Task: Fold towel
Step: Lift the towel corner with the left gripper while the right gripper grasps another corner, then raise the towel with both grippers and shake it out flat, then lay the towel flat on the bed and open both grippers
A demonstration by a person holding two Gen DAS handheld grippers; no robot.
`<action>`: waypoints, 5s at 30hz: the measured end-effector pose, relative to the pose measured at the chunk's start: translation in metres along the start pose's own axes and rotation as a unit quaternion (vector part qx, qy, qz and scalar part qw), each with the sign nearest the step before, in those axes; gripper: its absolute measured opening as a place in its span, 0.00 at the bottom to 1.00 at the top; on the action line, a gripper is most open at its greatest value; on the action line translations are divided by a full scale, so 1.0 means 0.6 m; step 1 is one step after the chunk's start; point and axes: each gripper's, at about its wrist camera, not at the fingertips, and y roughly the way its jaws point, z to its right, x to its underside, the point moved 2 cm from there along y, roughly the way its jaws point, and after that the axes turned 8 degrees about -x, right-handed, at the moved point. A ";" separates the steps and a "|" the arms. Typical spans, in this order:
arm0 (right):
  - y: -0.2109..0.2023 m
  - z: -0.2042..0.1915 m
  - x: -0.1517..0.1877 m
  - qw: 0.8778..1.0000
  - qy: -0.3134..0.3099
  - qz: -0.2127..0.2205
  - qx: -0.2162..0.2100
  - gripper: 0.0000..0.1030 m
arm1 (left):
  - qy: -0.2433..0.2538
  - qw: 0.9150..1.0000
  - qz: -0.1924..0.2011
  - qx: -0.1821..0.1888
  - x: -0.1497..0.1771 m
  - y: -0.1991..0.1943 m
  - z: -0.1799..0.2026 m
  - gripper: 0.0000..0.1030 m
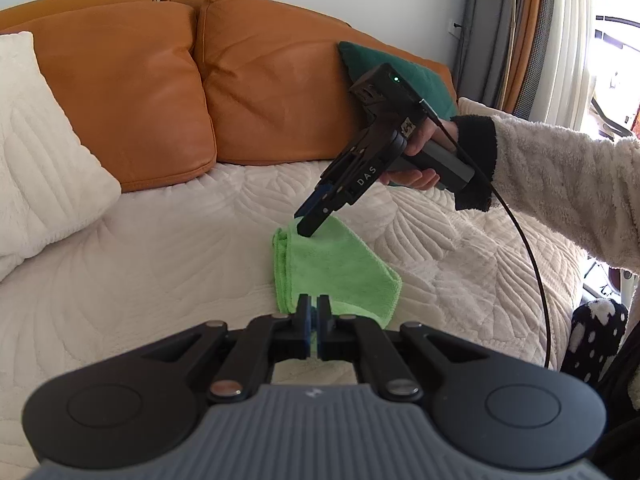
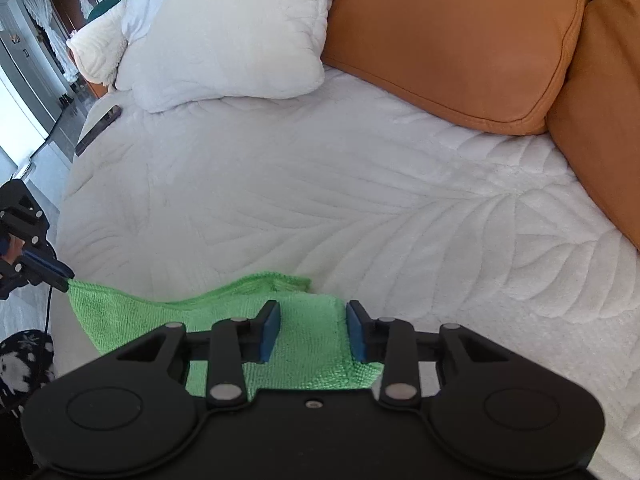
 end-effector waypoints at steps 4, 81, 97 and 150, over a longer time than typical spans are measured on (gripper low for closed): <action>0.002 -0.007 0.004 1.000 -0.014 0.006 0.008 0.07 | -0.003 1.000 0.000 -0.001 0.000 -0.004 -0.002 0.02; -0.453 -0.337 0.331 0.907 0.011 0.376 0.189 0.01 | 0.018 0.991 0.135 -0.003 -0.134 -0.202 0.202 0.02; -0.224 0.041 0.242 0.918 0.184 0.289 0.201 0.01 | -0.044 0.997 -0.008 -0.057 -0.141 0.224 0.015 0.03; -0.247 -0.262 0.416 0.884 0.172 0.288 0.327 0.40 | -0.022 0.961 0.025 -0.275 -0.045 0.050 0.295 1.00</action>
